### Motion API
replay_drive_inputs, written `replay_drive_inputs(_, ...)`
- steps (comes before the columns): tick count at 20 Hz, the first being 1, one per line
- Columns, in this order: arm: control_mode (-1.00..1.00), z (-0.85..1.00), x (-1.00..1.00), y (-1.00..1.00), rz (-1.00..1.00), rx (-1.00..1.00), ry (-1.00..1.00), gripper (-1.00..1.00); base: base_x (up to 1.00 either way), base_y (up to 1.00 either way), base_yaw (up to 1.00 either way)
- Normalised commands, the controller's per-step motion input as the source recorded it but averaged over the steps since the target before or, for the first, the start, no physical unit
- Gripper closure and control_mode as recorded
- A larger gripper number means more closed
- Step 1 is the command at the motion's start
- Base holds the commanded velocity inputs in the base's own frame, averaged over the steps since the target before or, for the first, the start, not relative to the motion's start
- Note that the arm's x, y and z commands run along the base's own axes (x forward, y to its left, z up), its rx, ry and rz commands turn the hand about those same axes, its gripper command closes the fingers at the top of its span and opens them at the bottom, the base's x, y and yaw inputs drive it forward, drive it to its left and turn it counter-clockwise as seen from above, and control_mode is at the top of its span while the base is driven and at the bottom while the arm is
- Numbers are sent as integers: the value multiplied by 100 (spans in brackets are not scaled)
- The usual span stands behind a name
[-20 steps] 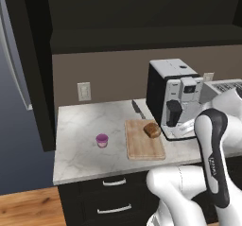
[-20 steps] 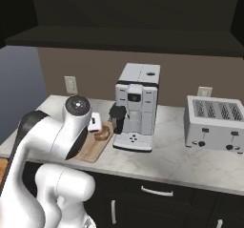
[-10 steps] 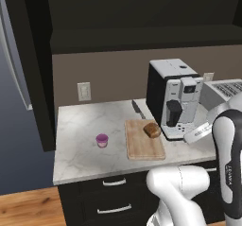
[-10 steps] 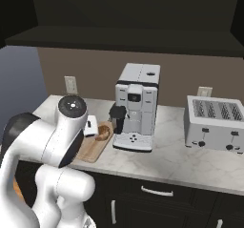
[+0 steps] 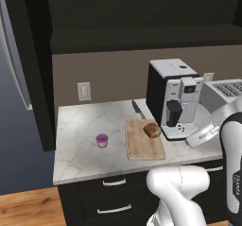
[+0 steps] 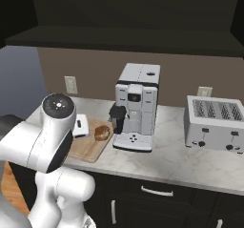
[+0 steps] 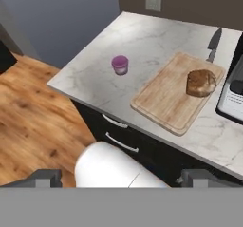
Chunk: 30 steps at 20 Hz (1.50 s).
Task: Pick the bread, place it on the cutting board, pick the jam, place it on the counter, and close the cabinet.
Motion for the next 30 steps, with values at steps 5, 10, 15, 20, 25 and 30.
replay_drive_inputs(5, -100, 21, -20, 15, 0, 0, -14, -100, 0, 0, 0)
replay_drive_inputs(10, -100, 26, -25, 17, -1, 0, -17, -100, 0, 0, 0)
replay_drive_inputs(15, -100, 28, -35, 13, -1, 0, -19, -100, 0, 0, 0)
replay_drive_inputs(20, -100, 21, -35, 16, -2, 0, -17, -100, 0, 0, 0)
replay_drive_inputs(25, -100, 21, -38, 14, -3, 0, -16, -100, 0, 0, 0)
replay_drive_inputs(30, -100, 21, -40, 9, -4, 0, -14, -100, 0, 0, 0)
